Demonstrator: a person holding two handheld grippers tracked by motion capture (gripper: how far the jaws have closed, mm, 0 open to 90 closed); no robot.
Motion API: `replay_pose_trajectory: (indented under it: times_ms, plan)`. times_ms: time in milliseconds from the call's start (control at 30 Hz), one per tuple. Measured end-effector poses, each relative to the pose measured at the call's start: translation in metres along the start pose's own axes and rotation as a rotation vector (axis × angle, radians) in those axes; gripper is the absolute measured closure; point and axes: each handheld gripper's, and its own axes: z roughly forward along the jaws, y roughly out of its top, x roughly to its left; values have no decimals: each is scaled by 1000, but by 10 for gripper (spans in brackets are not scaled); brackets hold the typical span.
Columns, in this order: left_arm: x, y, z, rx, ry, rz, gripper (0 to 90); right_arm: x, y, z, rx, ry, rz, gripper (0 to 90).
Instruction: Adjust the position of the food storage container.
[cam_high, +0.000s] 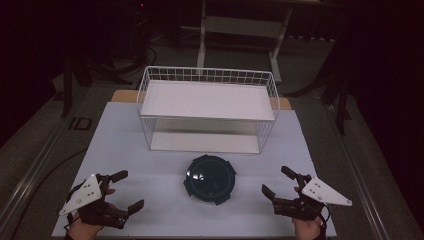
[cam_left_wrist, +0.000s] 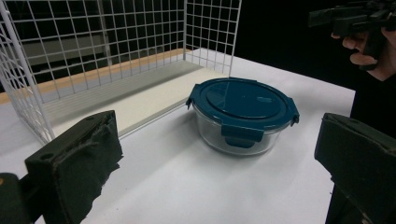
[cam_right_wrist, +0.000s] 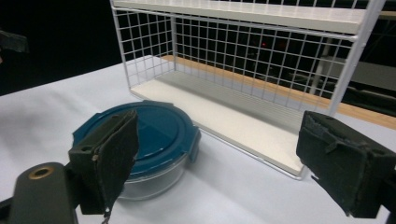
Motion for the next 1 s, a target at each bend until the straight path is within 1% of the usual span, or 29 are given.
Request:
replay_pose_trajectory:
  times_ms: [67, 200, 267, 333, 400, 433, 467, 500, 533, 567, 600, 633, 667, 733, 767, 800, 900, 933, 967, 1000]
  plan:
    - [0, 0, 0, -7, 0, -4, 4, 2, 1, 0, -11, 1, -7, 122]
    - [0, 1, -1, -8, -5, -2, 3, 4, 5, 1, -2, 23, -8, 122]
    - [0, 1, -1, -7, -4, -3, 3, 6, 7, 3, 15, 17, -12, 121]
    - [0, 1, -1, -7, -4, -3, 3, 6, 7, 3, 15, 9, -14, 121]
    - [0, 1, 0, -7, -8, -6, 4, 10, 11, 4, 17, -3, -45, 124]
    - [0, 1, 0, -8, -10, -9, 3, 12, 12, 4, 20, -13, -53, 126]
    - [0, 1, 0, -8, -11, -8, 3, 14, 13, 4, 22, -1, -63, 127]
    - [0, 1, 0, -8, -11, -8, 3, 14, 13, 4, 22, -1, -63, 127]
    - [0, 1, 0, -8, -11, -8, 3, 15, 13, 5, 23, 9, -72, 127]
    - [0, 1, 0, -5, -12, -8, 4, 18, 13, 8, 48, 23, -80, 148]
    - [0, 1, 0, -5, -13, -8, 3, 18, 13, 10, 57, 29, -82, 178]
    - [0, 1, 1, -3, -12, -4, 3, 19, 12, 10, 60, 33, -85, 246]
    - [-1, 1, 1, -2, -13, 2, 4, 19, 11, 11, 64, 43, -92, 267]
    - [-1, 1, 1, -2, -13, 2, 4, 20, 10, 12, 74, 50, -91, 267]
    - [-1, 1, 2, 2, -14, 4, 3, 18, 7, 17, 102, 76, -78, 423]
    - [-1, 1, 2, 3, -15, 4, 3, 18, 5, 19, 107, 80, -81, 460]
    - [-1, 1, 2, 6, -16, 6, 3, 16, -1, 27, 152, 96, -84, 569]
    - [-1, 1, 2, 6, -16, 6, 4, 16, -1, 27, 152, 96, -84, 569]
    - [-1, 1, 2, 6, -16, 6, 4, 16, -4, 30, 166, 102, -84, 584]
    - [-1, 1, 2, 6, -17, 6, 4, 16, -6, 33, 186, 120, -71, 633]
